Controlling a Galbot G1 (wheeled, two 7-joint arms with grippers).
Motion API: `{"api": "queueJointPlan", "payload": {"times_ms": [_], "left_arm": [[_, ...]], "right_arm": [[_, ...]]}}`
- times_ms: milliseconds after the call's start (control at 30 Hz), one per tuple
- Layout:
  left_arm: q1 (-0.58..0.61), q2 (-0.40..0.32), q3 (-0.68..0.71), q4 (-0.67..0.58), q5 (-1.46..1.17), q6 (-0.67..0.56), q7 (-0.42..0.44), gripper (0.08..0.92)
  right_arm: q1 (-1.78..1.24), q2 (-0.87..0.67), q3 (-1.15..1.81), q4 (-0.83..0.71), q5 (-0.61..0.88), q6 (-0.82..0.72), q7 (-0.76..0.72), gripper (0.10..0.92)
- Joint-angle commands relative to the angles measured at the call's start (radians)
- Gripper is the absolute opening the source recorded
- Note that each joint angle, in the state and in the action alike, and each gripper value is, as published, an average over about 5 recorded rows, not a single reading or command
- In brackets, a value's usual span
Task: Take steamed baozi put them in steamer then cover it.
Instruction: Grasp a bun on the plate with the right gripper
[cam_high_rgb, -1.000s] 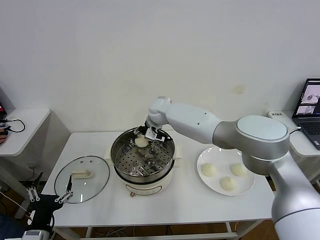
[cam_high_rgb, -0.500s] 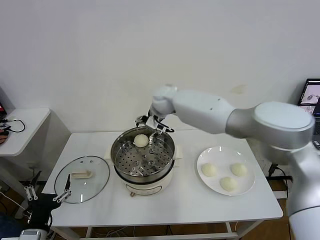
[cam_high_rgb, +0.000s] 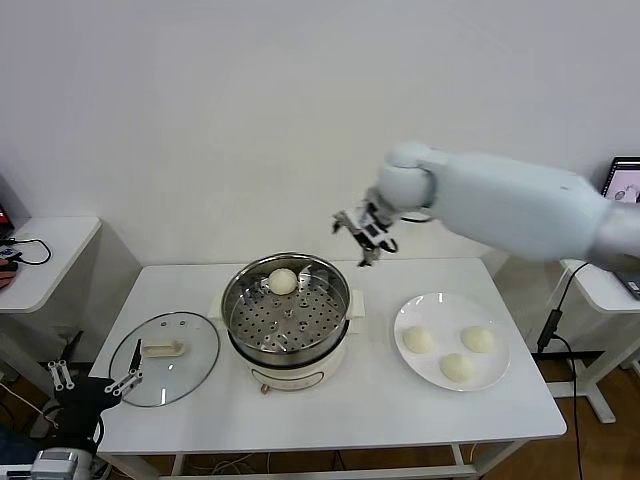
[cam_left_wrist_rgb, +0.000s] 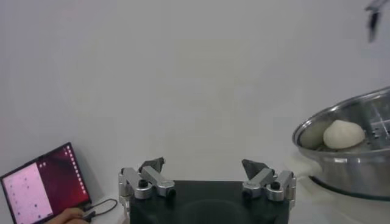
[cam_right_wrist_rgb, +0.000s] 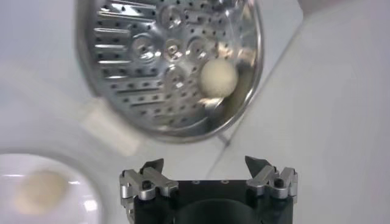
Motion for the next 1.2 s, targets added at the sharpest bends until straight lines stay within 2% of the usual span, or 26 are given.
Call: {"api": "queueJointPlan", "payload": {"times_ms": [33, 200, 400, 900, 1200], "left_arm": [[-0.004, 0.008, 0.004, -0.001, -0.007, 0.003, 0.001, 0.823], [-0.01, 0.01, 0.011, 0.006, -0.004, 0.005, 0.003, 0.823], [-0.015, 0.009, 0.011, 0.016, -0.003, 0.008, 0.005, 0.823], [-0.006, 0.001, -0.003, 0.035, 0.002, 0.014, 0.008, 0.823], [-0.003, -0.003, -0.009, 0.038, 0.001, 0.014, 0.009, 0.823]], "right_arm": [[-0.027, -0.378, -0.002, 0.225, 0.023, -0.173, -0.026, 0.823], [-0.197, -0.449, 0.071, 0.227, -0.07, -0.152, -0.023, 0.823], [-0.402, -0.431, 0.207, 0.169, -0.163, -0.141, -0.015, 0.823], [-0.673, -0.177, 0.409, -0.129, -0.292, -0.095, -0.012, 0.823], [-0.699, -0.096, 0.429, -0.213, -0.307, -0.083, -0.014, 0.823]]}}
